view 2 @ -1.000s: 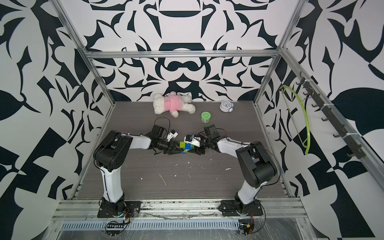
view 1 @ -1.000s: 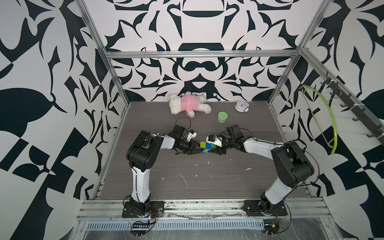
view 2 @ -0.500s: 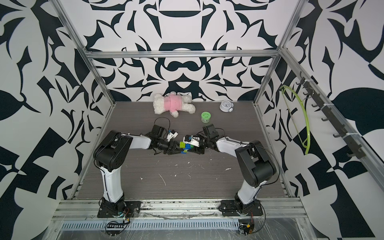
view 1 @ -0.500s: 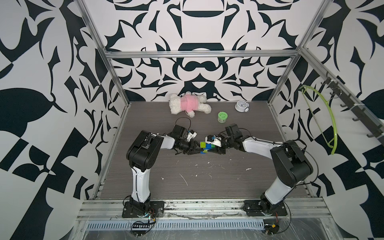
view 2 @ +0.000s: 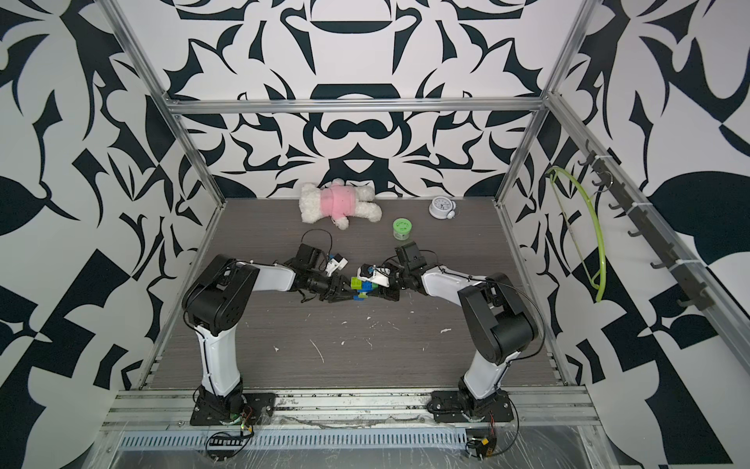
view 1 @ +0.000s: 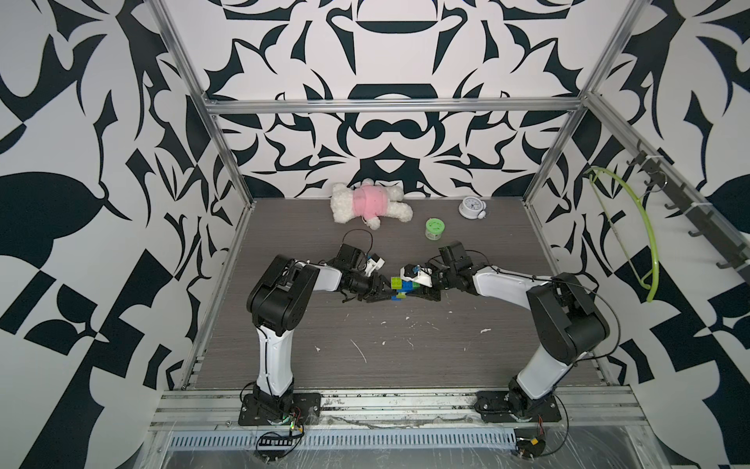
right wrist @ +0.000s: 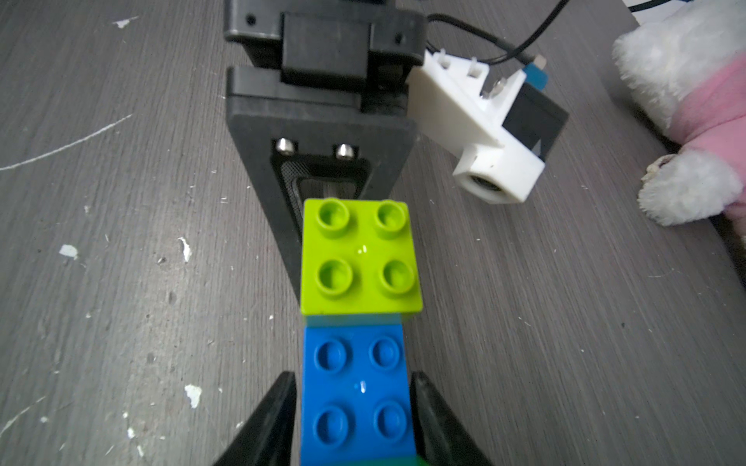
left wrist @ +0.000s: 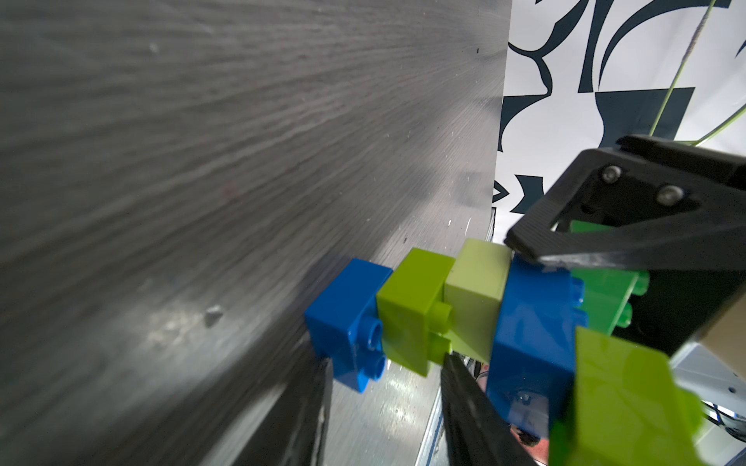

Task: Assemble the letter y with lego
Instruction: Pick up the lego brick from the center of the board.

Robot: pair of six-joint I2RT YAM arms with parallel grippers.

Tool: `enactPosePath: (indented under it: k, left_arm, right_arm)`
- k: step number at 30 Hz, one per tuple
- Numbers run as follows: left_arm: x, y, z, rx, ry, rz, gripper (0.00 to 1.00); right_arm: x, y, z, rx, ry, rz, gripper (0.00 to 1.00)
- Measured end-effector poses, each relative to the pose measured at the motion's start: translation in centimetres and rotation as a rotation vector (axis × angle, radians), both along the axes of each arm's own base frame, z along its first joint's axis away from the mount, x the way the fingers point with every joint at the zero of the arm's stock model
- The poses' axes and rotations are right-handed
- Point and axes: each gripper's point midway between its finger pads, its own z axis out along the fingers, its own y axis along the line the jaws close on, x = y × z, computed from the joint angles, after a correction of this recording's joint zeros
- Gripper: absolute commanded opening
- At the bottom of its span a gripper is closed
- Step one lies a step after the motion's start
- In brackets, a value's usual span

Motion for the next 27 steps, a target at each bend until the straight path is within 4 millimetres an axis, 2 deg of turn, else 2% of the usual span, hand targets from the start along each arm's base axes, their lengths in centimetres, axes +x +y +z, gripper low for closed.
enactPosePath:
  k: [6,16,22,27]
  left_arm:
    - [0.00,0.00,0.00,0.000,0.000,0.000,0.46]
    - [0.02,-0.01,0.01,0.000,-0.002,-0.001,0.47]
    - [0.05,-0.03,0.04,-0.002,-0.004,-0.002,0.52]
    - [0.06,-0.04,0.11,0.001,-0.001,-0.001,0.53]
  right_arm:
    - [0.01,0.00,0.11,-0.004,0.002,0.004,0.42]
    - [-0.11,-0.05,0.11,-0.011,0.008,0.009,0.41]
    - [-0.12,-0.12,0.06,-0.017,0.011,0.009,0.40]
    - [-0.06,-0.06,0.05,-0.020,0.013,0.012,0.41]
